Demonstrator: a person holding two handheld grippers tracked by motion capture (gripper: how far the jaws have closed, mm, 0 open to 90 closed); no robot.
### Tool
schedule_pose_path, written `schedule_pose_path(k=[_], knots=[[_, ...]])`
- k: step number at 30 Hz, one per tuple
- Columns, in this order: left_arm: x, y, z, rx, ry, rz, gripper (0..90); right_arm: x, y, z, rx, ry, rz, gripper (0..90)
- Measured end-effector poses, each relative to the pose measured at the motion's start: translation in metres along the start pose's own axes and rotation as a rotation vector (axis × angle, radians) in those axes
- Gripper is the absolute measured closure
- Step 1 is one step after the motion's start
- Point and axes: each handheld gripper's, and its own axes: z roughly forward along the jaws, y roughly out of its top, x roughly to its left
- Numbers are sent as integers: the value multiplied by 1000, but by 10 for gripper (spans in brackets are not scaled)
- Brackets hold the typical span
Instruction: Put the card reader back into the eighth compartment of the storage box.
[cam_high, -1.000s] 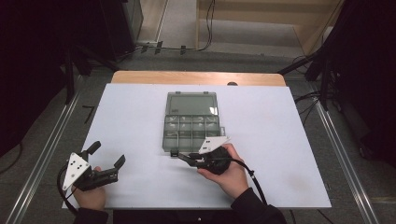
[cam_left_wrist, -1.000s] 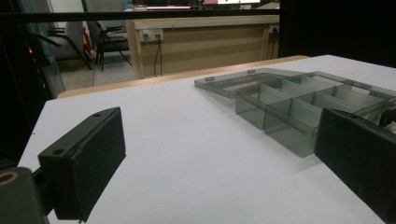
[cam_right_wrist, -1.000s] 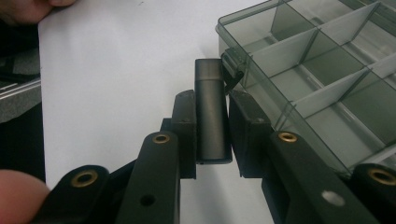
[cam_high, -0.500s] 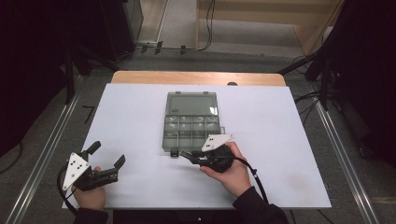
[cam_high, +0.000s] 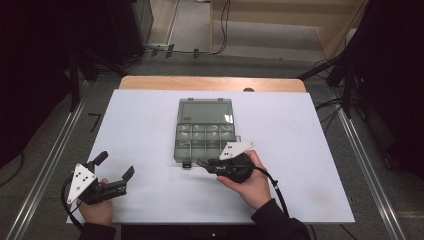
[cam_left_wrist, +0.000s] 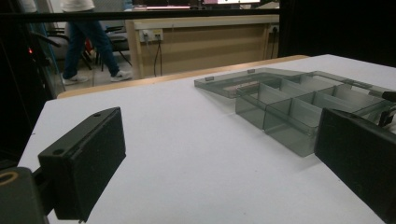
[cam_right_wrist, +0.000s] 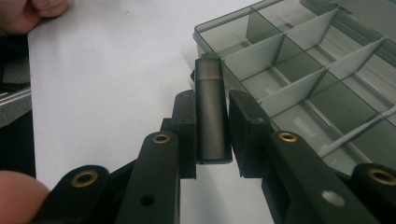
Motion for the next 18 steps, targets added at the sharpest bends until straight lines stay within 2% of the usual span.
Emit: schedule_pose_path(k=[18], knots=[[0, 0, 0, -1, -1, -1, 23, -8, -1, -8, -9, -23, 22, 707]])
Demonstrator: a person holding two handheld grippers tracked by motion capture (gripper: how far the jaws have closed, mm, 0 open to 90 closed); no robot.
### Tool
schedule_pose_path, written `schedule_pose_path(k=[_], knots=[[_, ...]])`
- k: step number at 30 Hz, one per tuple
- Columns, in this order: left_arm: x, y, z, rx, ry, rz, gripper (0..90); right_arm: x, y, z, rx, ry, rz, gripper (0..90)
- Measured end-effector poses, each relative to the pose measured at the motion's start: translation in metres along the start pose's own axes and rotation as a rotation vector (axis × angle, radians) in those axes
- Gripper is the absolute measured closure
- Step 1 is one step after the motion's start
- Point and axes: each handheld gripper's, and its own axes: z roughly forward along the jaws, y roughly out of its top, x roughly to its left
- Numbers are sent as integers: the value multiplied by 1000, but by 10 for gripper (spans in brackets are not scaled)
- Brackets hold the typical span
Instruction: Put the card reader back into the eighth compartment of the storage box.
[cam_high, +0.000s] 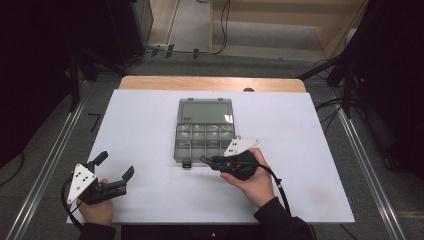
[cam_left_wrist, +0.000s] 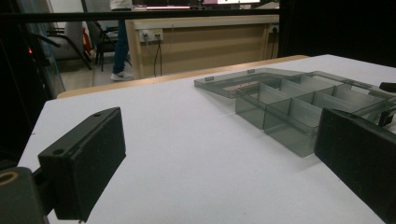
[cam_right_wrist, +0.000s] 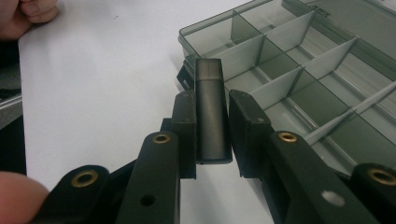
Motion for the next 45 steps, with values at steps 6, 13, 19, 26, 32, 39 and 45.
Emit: schedule_pose_path(k=[6, 13, 19, 26, 32, 39, 45], knots=[[0, 0, 0, 1, 1, 1, 23, -3, 0, -3, -4, -10, 1, 708], [0, 0, 0, 0, 1, 0, 22, -7, -1, -7, -8, -20, 13, 708], [0, 0, 0, 0, 0, 1, 23, -10, -1, -10, -11, -27, 19, 708], [0, 0, 0, 1, 0, 1, 23, -15, -2, -14, -15, -45, 30, 708], [0, 0, 0, 0, 1, 1, 22, -20, -3, -16, -15, -64, 47, 708], [0, 0, 0, 0, 1, 0, 23, -25, -5, -19, -19, -88, 57, 708], [0, 0, 0, 0, 0, 0, 23, -29, -7, -21, -20, -105, 63, 708]])
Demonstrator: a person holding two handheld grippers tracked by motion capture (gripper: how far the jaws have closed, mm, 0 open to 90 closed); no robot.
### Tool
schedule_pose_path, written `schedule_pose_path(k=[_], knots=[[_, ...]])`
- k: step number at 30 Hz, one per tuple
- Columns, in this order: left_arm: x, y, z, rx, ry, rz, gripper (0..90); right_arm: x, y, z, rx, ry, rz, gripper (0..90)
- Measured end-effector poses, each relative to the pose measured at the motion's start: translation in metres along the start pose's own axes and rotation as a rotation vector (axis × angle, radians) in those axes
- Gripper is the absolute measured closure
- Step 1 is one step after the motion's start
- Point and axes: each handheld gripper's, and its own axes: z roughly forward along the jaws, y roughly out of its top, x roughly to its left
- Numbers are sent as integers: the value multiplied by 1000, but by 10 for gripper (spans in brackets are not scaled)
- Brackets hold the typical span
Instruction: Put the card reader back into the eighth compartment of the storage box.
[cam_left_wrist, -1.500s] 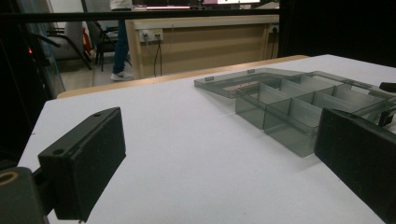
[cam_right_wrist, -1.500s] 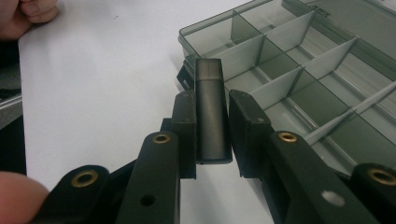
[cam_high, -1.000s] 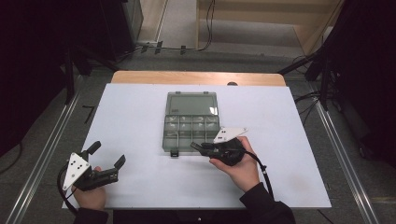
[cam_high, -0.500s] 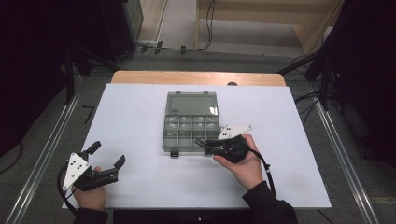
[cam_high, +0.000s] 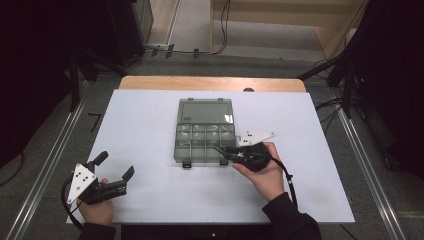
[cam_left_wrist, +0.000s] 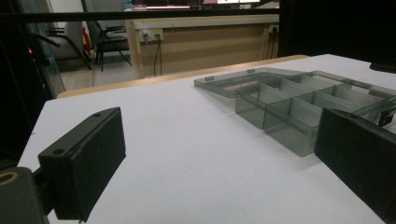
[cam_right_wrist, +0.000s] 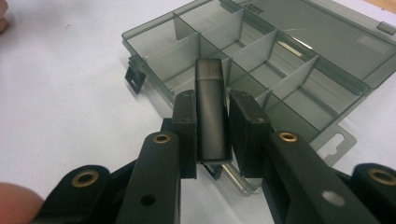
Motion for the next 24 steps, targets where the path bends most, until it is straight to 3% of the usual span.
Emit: schedule_pose_path(k=[10, 19, 21, 24], knots=[[0, 0, 0, -1, 1, -3, 22, -7, -2, 1, 5, -39, 24, 707], [0, 0, -1, -5, 2, -9, 23, -13, -5, 3, 28, -121, 46, 702], [0, 0, 0, -4, 2, -7, 22, -13, -7, 2, 14, -140, 55, 605], [0, 0, -1, -6, 2, -10, 23, -15, -7, 0, -3, -127, 92, 438]])
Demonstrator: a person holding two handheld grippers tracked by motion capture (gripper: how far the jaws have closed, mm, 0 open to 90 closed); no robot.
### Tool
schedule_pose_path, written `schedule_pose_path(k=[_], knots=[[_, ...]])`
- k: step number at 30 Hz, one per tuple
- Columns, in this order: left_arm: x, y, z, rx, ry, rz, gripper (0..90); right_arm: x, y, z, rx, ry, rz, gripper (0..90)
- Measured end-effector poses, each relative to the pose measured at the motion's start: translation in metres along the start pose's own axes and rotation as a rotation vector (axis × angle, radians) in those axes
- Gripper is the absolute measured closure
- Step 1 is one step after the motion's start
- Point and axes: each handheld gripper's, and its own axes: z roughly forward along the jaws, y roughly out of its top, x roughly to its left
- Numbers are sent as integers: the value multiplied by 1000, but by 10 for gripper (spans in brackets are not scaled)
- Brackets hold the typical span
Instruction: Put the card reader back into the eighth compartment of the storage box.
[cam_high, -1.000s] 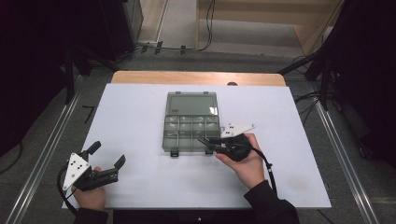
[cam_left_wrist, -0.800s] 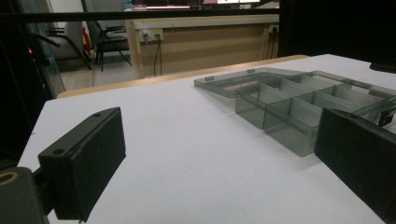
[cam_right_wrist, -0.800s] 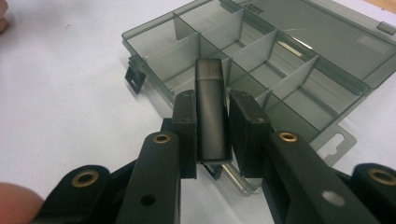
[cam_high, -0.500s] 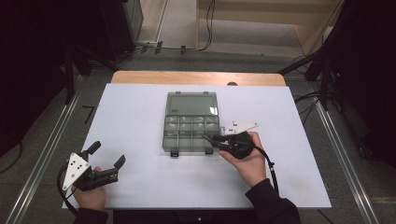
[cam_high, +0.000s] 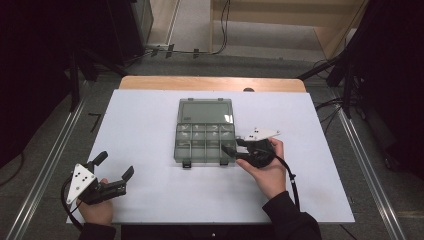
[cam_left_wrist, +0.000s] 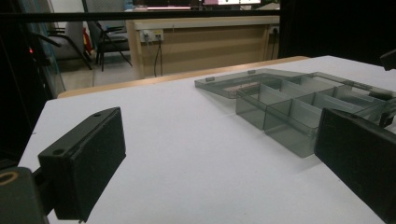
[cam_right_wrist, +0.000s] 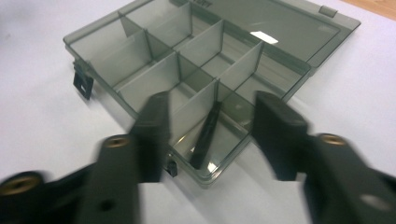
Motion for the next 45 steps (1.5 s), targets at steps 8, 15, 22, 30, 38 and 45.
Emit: schedule_pose_path(k=[8, 15, 22, 30, 38, 45], knots=[[0, 0, 0, 5, -1, 6, 23, -2, -5, -6, -65, 3, 41, 49], [0, 0, 0, 4, -1, 4, 23, 0, -10, -13, -103, -11, 41, 0], [0, 0, 0, 5, -1, 6, 23, -6, -13, -26, -137, -25, 52, 0], [0, 0, 0, 6, 2, 5, 22, -14, -21, -39, -158, -35, 60, 0], [0, 0, 0, 6, 4, 7, 22, -23, -32, -50, -162, -47, 72, 0], [0, 0, 0, 5, 6, 7, 23, -30, -45, -60, -172, -59, 81, 0]])
